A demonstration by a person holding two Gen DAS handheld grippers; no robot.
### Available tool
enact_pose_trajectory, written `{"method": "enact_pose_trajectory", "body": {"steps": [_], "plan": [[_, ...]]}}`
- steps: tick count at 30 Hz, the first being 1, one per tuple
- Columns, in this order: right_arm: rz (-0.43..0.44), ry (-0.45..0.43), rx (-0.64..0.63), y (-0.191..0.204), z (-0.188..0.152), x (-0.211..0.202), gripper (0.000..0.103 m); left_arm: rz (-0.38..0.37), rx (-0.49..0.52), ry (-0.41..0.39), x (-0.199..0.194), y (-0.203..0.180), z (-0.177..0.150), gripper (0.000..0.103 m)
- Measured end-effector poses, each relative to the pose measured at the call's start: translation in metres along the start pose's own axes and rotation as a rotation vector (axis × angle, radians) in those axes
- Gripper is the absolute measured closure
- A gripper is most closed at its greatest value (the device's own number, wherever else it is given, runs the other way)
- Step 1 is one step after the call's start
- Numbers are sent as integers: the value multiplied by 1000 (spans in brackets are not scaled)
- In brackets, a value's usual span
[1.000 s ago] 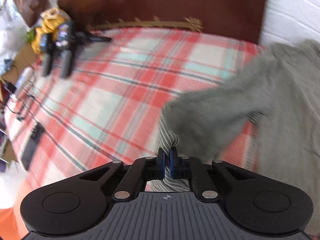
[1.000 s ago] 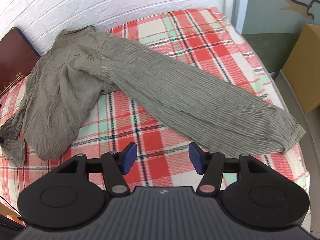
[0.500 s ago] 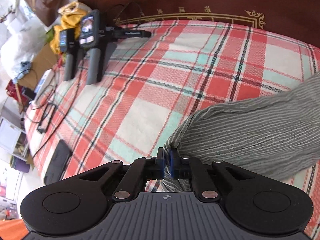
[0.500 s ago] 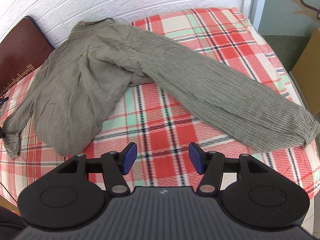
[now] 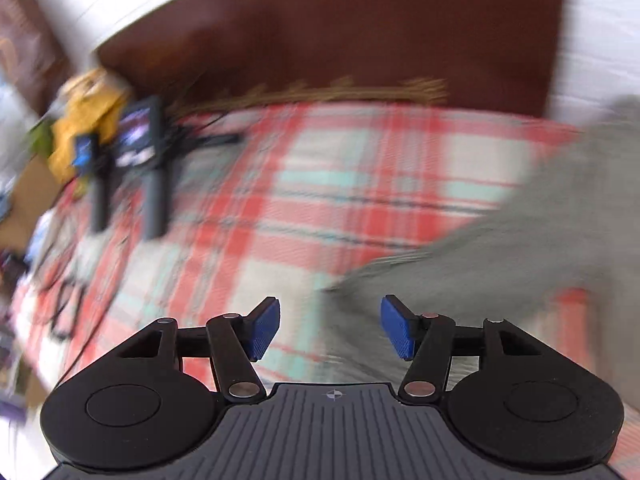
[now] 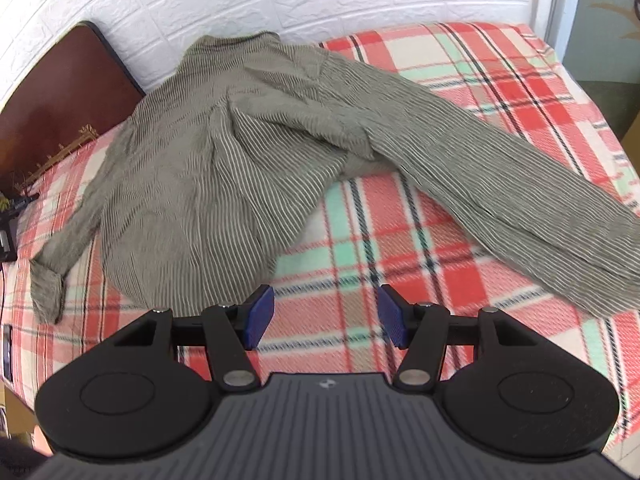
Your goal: Fold clothes
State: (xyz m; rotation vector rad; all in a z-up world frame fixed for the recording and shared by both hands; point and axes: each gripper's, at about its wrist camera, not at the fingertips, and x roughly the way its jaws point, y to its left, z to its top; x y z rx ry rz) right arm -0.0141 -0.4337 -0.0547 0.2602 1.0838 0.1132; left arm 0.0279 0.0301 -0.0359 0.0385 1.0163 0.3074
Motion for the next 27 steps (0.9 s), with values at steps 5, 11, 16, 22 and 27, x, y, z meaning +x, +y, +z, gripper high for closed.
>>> {"method": "enact_pose_trajectory", "body": {"steps": [5, 11, 16, 22, 27], "plan": [[17, -42, 101, -9, 17, 19, 41, -238, 59, 38, -7, -63, -13, 26], [52, -54, 236, -36, 40, 46, 41, -300, 62, 140, 19, -127, -25, 26], [95, -7, 223, -47, 52, 67, 41, -327, -97, 186, 39, -139, -15, 26], [147, 23, 302, -66, 60, 89, 41, -273, -224, 209, 68, -143, 7, 27], [145, 15, 342, -74, 77, 104, 41, -204, -200, 207, 82, -155, 21, 28]]}}
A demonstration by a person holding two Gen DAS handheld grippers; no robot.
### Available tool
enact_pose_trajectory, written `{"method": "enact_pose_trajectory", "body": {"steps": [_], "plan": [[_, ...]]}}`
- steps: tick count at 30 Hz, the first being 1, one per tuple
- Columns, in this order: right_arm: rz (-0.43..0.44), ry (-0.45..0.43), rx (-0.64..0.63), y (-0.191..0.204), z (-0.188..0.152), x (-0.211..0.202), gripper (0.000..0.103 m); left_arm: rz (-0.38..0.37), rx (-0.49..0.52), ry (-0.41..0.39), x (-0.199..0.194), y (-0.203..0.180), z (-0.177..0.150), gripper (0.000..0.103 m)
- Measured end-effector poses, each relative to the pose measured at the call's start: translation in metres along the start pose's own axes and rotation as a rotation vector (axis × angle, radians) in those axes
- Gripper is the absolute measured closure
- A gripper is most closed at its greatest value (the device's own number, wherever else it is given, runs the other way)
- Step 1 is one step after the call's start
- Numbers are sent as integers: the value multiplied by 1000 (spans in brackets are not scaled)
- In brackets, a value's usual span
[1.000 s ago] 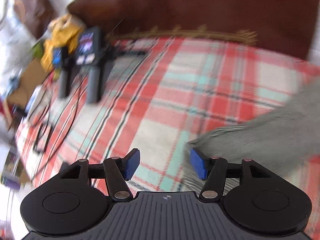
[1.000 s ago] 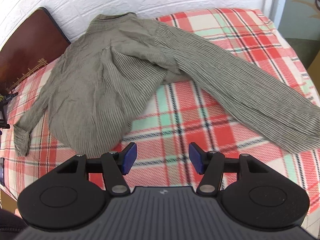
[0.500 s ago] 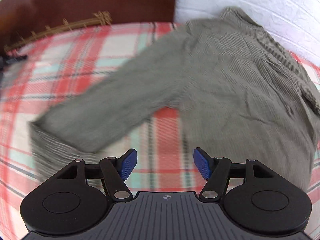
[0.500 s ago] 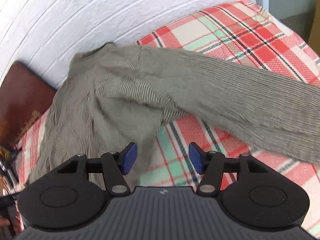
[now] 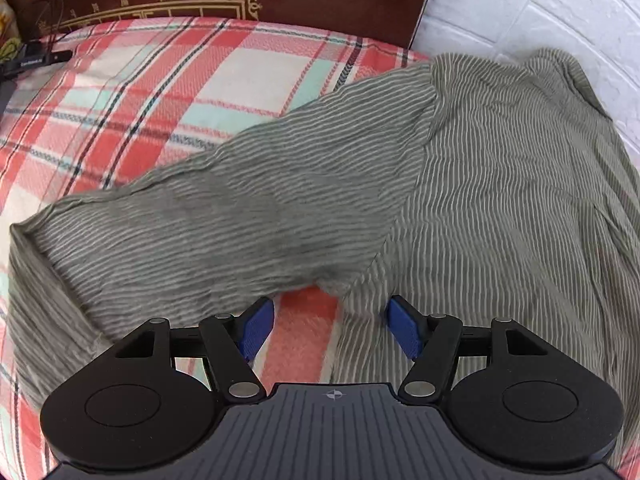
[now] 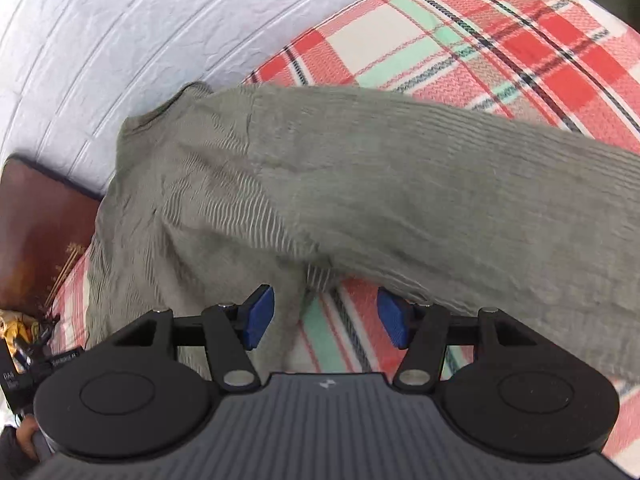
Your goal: Fold clothes
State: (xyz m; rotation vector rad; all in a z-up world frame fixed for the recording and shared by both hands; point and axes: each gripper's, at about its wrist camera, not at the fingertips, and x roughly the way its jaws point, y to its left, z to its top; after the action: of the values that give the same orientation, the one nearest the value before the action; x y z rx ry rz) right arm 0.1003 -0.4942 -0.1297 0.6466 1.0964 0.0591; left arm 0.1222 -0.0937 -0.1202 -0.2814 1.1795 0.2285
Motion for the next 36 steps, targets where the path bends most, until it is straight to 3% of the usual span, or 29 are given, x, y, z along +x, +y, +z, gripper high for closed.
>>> {"method": "enact_pose_trajectory", "body": {"steps": [3, 5, 6, 7, 9, 13, 14, 16, 23, 25, 26, 29, 32, 34, 36], "plan": [[1, -26, 62, -5, 11, 3, 41, 11, -28, -4, 5, 0, 6, 33], [-25, -31, 73, -7, 15, 7, 41, 36, -37, 9, 12, 0, 9, 53], [-40, -32, 71, -7, 17, 9, 43, 51, -41, 13, 14, 0, 10, 57], [-54, -33, 69, -7, 19, 11, 48, 61, -43, 10, 14, -1, 12, 60], [-35, -49, 64, -7, 23, 8, 89, 83, -40, -20, 11, -3, 15, 83], [-9, -118, -9, 3, 34, -14, 89, 136, -45, -107, -1, -7, 22, 93], [-5, -136, -26, 5, 37, -20, 90, 159, -43, -129, -3, -8, 25, 101], [-9, -166, -33, 4, 46, -28, 92, 210, -39, -166, -6, -6, 34, 101], [-76, -180, -41, -5, 75, -7, 95, 201, -72, -124, 4, 9, 57, 100], [-110, -167, -31, -10, 82, 7, 95, 174, -67, -111, 1, 12, 57, 90], [-122, -154, -25, -14, 85, 15, 95, 161, -61, -103, -1, 13, 56, 76], [-145, -124, -4, -23, 89, 34, 94, 118, -43, -86, -10, 17, 49, 69], [-125, -132, 36, -28, 87, 34, 93, 67, -16, -73, -20, 17, 41, 49], [-110, -144, 61, -30, 85, 25, 83, 32, 17, -57, -25, 13, 34, 48], [-99, -165, 87, -30, 78, 11, 59, 11, 48, -30, -24, 9, 27, 47]]}}
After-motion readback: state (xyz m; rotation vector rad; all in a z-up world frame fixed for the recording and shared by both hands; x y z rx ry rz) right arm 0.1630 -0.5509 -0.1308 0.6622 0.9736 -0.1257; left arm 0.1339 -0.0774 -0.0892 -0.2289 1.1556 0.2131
